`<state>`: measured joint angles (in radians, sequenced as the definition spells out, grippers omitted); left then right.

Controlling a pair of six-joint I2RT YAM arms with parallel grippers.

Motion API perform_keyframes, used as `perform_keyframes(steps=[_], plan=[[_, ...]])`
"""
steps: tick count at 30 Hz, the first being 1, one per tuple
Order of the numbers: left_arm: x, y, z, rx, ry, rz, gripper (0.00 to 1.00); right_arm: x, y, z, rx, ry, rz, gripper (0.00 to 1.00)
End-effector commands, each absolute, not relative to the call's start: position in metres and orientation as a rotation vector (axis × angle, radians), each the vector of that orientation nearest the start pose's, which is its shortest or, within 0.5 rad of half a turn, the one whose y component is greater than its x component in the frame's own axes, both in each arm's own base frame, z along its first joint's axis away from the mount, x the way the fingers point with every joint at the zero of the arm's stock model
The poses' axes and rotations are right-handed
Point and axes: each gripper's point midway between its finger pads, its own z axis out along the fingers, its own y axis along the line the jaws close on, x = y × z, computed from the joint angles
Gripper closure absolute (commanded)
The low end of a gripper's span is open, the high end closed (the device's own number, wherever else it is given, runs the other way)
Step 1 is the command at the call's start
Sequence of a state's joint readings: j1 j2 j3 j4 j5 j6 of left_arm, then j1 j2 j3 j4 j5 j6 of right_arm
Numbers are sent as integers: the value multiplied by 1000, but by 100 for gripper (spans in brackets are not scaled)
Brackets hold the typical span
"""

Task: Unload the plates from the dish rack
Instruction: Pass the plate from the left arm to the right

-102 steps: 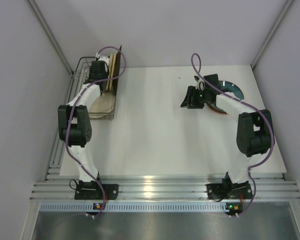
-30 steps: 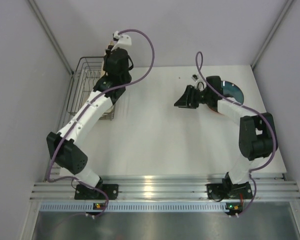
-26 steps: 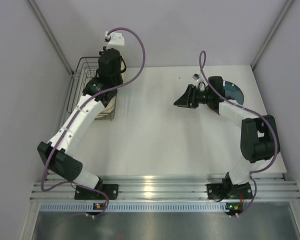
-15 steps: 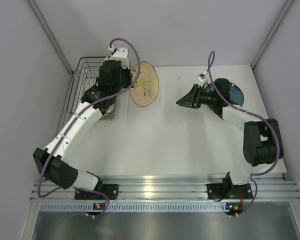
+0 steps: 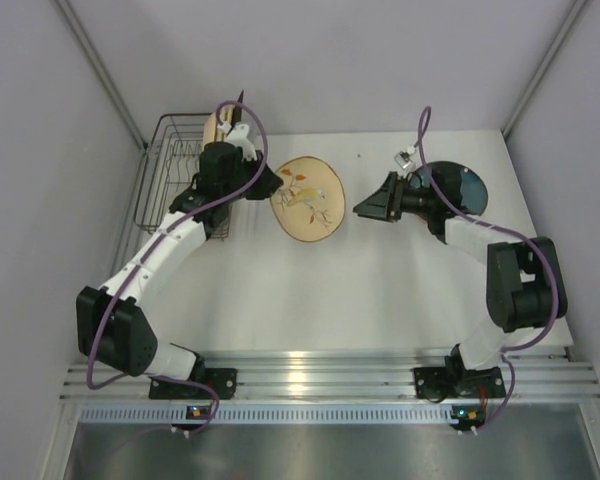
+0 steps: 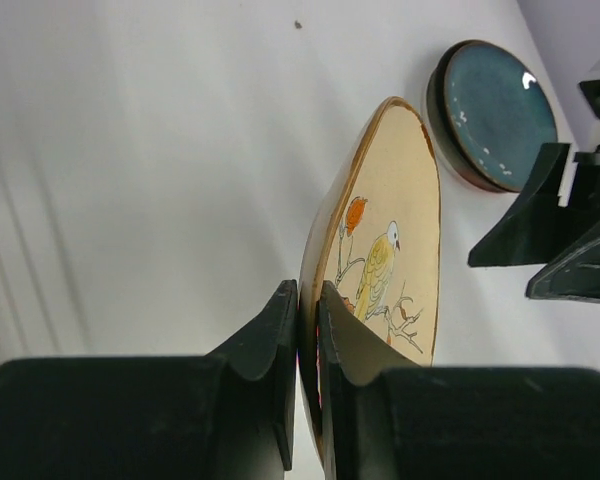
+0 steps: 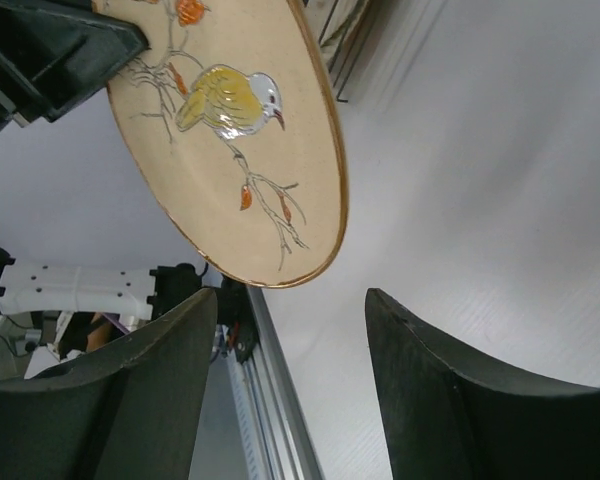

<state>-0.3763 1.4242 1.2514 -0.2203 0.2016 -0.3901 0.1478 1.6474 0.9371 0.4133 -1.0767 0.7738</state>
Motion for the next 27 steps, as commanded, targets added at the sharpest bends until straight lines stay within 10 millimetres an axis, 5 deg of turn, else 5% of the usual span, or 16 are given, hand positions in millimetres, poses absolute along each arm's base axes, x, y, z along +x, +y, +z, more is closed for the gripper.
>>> perform_keyframes(steps=[1, 15, 23, 27], plan=[[399, -234, 359, 151, 1679, -914, 100, 357, 226, 193, -301, 2020, 1561, 38], [395, -247, 332, 152, 1715, -1027, 100, 342, 247, 197, -406, 1983, 1660, 39], [393, -258, 324, 137, 1701, -1134, 100, 337, 257, 201, -416, 1970, 1721, 62], [393, -261, 324, 131, 1692, -1162, 100, 335, 258, 200, -416, 1974, 1722, 83]])
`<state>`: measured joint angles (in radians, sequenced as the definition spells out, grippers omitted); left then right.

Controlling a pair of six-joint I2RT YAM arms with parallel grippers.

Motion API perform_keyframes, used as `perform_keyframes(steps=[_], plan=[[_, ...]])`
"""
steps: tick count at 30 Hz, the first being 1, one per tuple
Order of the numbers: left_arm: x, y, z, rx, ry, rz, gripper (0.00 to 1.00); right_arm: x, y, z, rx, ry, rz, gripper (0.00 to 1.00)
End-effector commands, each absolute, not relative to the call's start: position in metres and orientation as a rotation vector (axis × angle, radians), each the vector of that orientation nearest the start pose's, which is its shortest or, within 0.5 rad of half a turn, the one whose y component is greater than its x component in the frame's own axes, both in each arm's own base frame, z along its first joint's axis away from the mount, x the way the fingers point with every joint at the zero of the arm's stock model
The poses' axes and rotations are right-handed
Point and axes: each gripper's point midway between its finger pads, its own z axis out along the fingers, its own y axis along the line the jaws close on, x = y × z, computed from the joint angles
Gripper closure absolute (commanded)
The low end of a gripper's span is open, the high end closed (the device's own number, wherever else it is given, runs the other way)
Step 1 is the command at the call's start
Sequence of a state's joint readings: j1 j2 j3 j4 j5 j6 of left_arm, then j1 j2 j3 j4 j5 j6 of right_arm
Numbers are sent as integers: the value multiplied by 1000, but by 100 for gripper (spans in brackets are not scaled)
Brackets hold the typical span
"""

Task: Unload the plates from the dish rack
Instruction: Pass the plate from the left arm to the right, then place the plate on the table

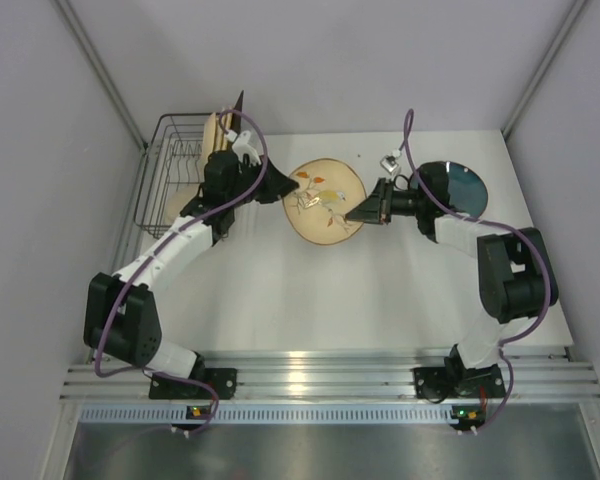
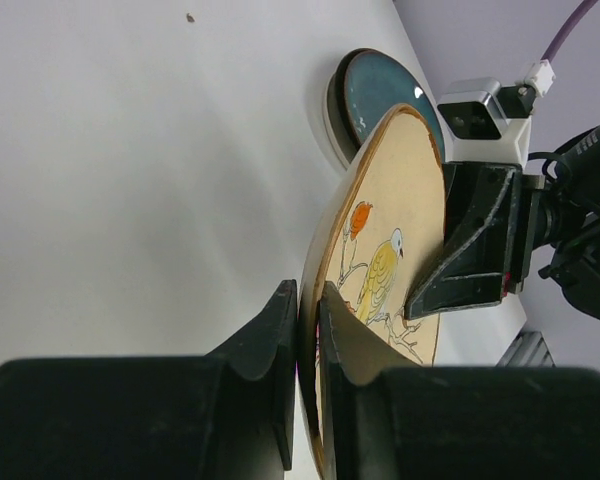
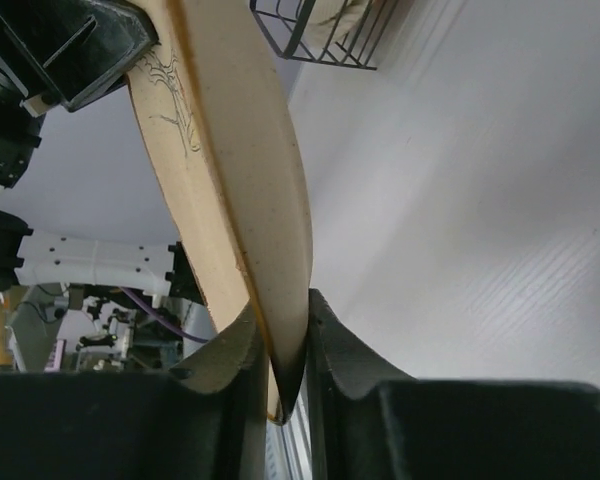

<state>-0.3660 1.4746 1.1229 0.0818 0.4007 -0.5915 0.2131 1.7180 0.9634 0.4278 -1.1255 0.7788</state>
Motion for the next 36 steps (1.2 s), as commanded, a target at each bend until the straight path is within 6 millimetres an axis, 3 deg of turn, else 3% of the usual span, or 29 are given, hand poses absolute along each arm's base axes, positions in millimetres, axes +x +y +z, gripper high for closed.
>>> perform_keyframes(steps=[1, 3, 5, 6, 7, 11, 14, 16, 19, 20, 22, 23, 26, 29, 36], plan=[[394, -260, 322, 128, 1696, -1158, 100, 336, 258, 200, -413, 1975, 1722, 88], [395, -260, 322, 131, 1698, -1142, 100, 337, 257, 199, -409, 1978, 1717, 100], [398, -257, 319, 120, 1718, -1113, 98, 339, 256, 198, -396, 1985, 1707, 100], [400, -256, 317, 126, 1723, -1091, 90, 340, 256, 199, -393, 1984, 1703, 100], [401, -253, 316, 122, 1732, -1070, 69, 342, 255, 199, -387, 1984, 1698, 100], [410, -238, 305, 81, 1778, -939, 23, 350, 249, 200, -341, 1985, 1671, 100], [418, -220, 295, 22, 1810, -808, 4, 363, 238, 199, -267, 1984, 1638, 100], [422, -202, 292, -31, 1817, -699, 2, 372, 227, 202, -193, 1975, 1621, 100], [426, -176, 293, -101, 1805, -545, 1, 397, 189, 193, 49, 1996, 1535, 100], [427, -171, 295, -111, 1796, -518, 1, 413, 165, 188, 164, 1986, 1461, 100], [424, -159, 292, -122, 1811, -447, 1, 422, 133, 180, 329, 1985, 1398, 100], [423, -157, 292, -123, 1811, -431, 1, 433, 105, 174, 444, 1969, 1319, 100], [422, -150, 295, -124, 1804, -396, 1, 442, 57, 162, 643, 1948, 1192, 100], [420, -147, 295, -123, 1800, -389, 1, 446, 26, 156, 742, 1919, 1131, 100], [420, -145, 295, -124, 1800, -390, 1, 451, -20, 130, 928, 1891, 1037, 100]])
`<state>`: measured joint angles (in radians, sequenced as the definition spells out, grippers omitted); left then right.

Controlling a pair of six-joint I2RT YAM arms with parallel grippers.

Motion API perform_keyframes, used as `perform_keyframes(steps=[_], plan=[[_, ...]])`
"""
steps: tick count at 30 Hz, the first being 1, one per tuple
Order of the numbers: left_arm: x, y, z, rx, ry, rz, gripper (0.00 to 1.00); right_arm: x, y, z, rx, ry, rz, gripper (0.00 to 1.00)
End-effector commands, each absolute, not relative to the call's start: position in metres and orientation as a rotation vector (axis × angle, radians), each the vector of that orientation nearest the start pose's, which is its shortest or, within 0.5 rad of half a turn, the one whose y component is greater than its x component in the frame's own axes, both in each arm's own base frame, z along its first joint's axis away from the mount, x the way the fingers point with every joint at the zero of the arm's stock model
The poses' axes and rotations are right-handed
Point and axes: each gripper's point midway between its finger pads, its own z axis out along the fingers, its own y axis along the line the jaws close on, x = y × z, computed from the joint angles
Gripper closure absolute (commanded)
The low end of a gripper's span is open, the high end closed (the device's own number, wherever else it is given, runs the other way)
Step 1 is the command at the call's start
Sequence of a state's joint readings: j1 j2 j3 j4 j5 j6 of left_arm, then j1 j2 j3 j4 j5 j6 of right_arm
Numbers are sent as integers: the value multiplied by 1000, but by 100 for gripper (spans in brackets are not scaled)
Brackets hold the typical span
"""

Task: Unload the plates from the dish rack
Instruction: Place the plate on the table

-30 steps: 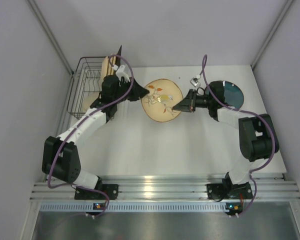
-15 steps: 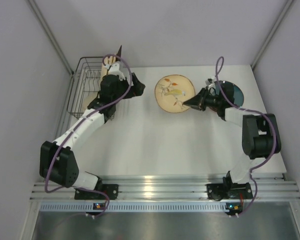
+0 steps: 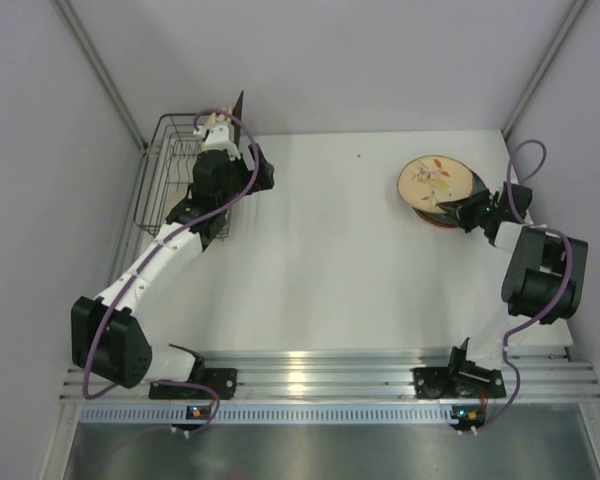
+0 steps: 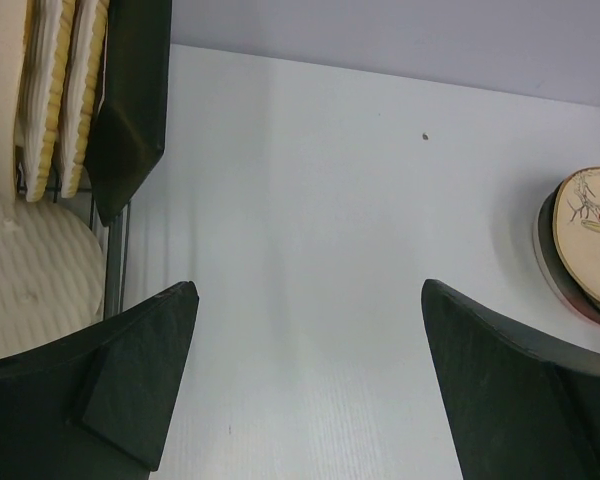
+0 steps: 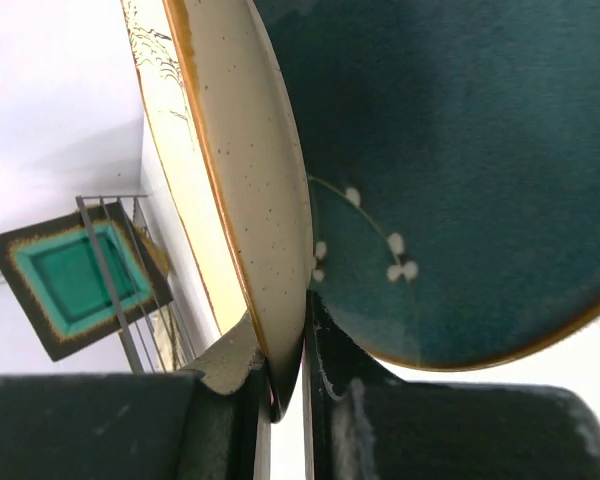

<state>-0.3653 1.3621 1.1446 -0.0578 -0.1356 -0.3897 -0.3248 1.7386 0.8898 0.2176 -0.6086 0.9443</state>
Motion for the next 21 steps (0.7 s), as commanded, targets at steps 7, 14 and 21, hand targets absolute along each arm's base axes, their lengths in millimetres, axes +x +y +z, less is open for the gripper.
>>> perform_keyframes(steps=[7, 14, 21], plan=[[420, -144, 292, -122, 1807, -389, 1, 452, -42, 110, 1036, 1861, 999, 100], [421, -144, 291, -124, 1812, -396, 1, 453, -58, 102, 1101, 1837, 988, 100], [423, -145, 291, -122, 1814, -401, 1, 449, -52, 101, 1109, 1849, 1027, 67]])
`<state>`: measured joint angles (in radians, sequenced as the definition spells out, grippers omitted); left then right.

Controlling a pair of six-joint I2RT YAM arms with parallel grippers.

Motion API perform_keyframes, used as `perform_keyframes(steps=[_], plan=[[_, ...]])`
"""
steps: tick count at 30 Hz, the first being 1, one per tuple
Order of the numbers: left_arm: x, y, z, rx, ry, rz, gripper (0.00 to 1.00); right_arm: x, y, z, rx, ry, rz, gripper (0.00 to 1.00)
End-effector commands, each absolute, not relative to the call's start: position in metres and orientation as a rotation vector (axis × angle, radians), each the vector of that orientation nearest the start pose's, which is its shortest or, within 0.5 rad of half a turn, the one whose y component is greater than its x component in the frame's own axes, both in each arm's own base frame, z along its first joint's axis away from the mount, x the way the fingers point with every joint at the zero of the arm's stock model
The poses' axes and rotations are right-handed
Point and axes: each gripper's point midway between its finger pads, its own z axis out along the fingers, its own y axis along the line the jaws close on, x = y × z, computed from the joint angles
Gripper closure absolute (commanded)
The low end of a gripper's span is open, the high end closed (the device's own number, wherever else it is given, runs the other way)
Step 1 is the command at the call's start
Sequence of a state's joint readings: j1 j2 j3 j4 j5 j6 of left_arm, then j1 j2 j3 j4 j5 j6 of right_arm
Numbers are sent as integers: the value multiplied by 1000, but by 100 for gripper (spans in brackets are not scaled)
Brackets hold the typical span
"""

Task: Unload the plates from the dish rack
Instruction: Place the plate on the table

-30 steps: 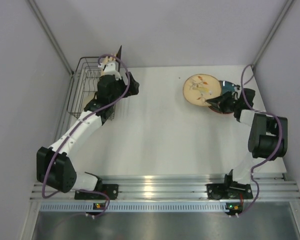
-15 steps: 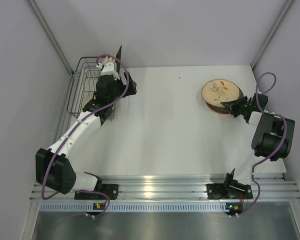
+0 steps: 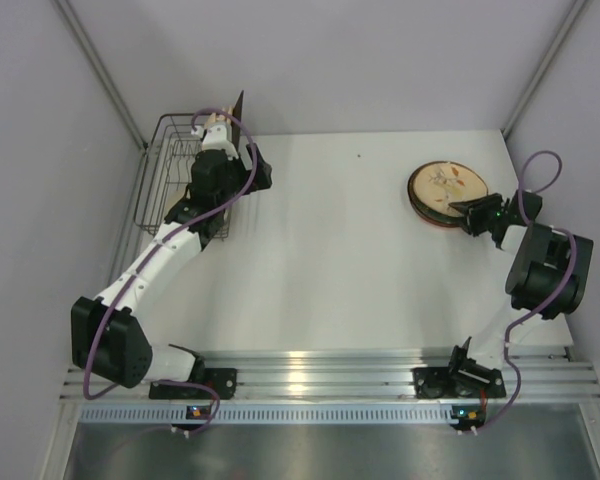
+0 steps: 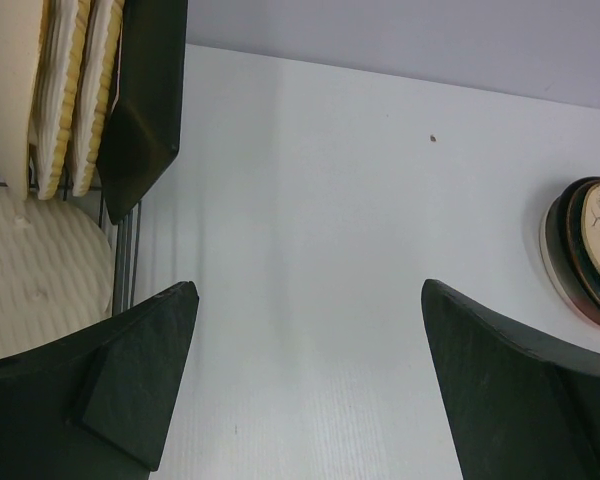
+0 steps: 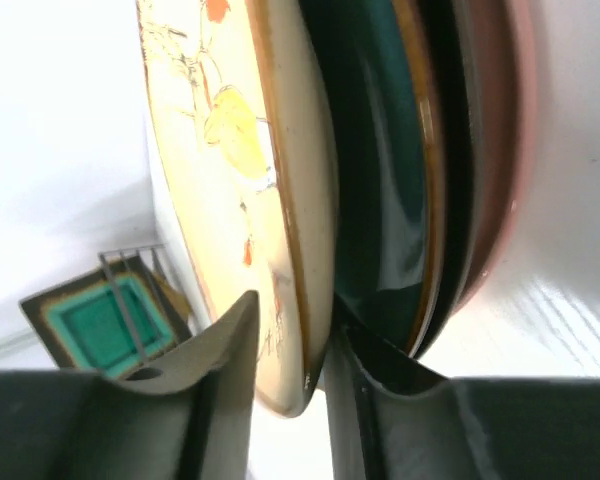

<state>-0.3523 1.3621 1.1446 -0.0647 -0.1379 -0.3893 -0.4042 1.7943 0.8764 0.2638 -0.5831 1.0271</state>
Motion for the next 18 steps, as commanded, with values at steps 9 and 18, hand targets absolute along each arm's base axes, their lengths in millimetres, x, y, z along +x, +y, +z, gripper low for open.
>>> perform_keyframes(steps=[9, 18], plan=[[423, -144, 293, -124, 1810, -401, 1, 422, -38, 102, 1145, 1935, 1037, 35], [430, -138, 290, -148, 1821, -369, 2, 378, -15, 95, 1150, 2062, 1056, 30]])
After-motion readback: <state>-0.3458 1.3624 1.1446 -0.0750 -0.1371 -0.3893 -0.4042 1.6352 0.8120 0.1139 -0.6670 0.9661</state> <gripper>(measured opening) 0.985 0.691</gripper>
